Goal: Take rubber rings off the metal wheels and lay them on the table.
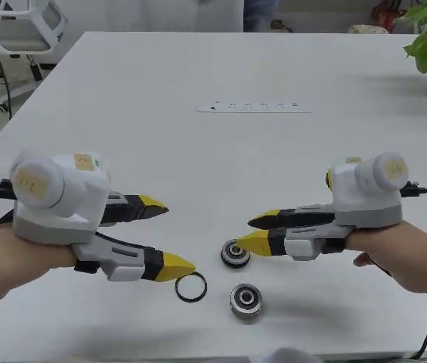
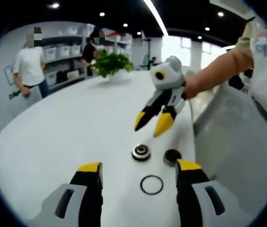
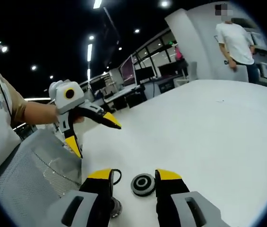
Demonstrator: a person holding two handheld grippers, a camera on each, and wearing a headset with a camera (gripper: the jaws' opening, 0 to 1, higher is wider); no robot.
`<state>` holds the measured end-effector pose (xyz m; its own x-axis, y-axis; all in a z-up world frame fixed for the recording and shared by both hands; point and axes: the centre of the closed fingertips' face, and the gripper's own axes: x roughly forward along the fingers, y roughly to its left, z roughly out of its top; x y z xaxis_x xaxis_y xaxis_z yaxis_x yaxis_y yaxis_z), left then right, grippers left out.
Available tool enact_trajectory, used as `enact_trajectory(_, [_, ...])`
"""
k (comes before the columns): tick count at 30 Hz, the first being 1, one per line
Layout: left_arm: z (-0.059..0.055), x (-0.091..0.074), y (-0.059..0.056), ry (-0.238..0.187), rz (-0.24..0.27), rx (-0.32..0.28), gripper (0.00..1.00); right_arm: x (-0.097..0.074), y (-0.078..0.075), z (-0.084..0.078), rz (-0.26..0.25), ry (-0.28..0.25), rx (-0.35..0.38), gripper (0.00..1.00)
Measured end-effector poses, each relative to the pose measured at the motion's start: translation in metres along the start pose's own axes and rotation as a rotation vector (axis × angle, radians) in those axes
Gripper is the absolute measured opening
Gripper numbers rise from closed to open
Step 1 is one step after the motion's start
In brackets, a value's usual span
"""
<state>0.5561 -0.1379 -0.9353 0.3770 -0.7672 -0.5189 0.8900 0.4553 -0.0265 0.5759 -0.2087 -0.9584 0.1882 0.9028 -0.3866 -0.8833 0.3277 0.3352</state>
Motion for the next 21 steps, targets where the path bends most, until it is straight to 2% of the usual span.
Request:
enact_trajectory(5, [0.002,0.010,0.002,0.007,-0.015,0.000,0.62,-0.004,-0.006,-0.005,-0.021,0.018,-0.028,0.33])
enact_trajectory(15, [-0.004,0.031,0.002,0.036,-0.044,-0.004,0.58,-0.002,-0.020,-0.025,-0.036,0.082,-0.101,0.31])
enact_trajectory(21, [-0.008,0.041,0.000,0.050,-0.064,-0.006,0.55,0.003,-0.016,-0.032,-0.028,0.106,-0.131,0.30])
